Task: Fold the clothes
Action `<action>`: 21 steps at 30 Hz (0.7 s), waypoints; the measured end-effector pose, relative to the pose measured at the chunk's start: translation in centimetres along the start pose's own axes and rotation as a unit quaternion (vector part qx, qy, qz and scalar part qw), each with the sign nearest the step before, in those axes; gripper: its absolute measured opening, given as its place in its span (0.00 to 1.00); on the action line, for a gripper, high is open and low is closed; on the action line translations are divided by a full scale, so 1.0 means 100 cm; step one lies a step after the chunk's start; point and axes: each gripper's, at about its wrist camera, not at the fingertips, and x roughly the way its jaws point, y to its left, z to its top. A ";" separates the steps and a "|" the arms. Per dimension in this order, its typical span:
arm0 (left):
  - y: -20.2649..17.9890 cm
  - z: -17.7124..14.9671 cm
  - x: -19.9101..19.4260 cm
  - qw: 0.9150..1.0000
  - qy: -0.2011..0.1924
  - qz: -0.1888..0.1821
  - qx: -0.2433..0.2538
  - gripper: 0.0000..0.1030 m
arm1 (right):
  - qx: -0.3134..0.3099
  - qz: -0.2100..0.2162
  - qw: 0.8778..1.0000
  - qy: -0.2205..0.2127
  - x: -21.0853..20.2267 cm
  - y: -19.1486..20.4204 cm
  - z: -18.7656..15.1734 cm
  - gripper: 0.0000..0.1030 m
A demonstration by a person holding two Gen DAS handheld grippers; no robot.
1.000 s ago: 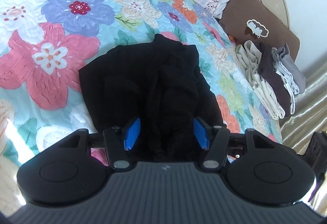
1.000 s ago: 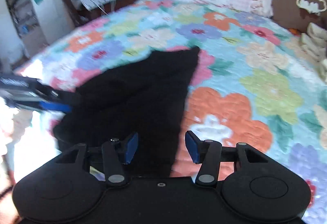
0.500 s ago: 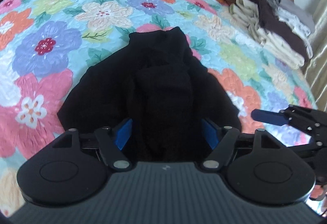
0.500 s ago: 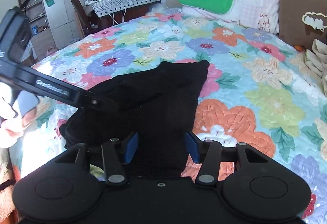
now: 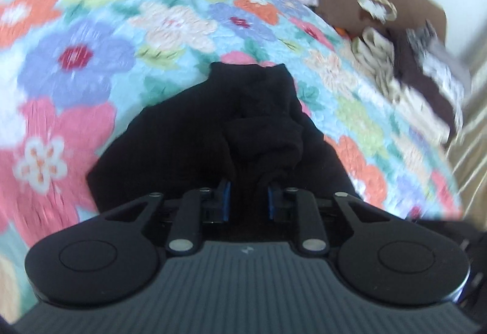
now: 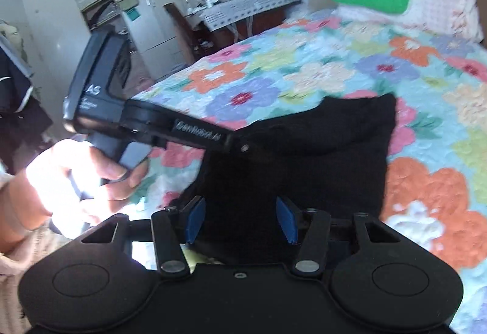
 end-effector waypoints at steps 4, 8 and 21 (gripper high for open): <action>0.035 -0.003 -0.007 0.994 -0.013 -0.034 -0.107 0.20 | -0.051 0.002 0.999 0.011 0.018 0.027 -0.006 0.56; 0.058 -0.004 -0.013 0.984 -0.028 -0.058 -0.164 0.19 | -0.089 -0.021 0.996 0.016 0.029 0.043 -0.008 0.57; 0.041 0.024 0.026 0.994 -0.018 -0.058 -0.095 0.09 | -0.084 -0.043 0.996 -0.003 0.036 0.044 -0.004 0.15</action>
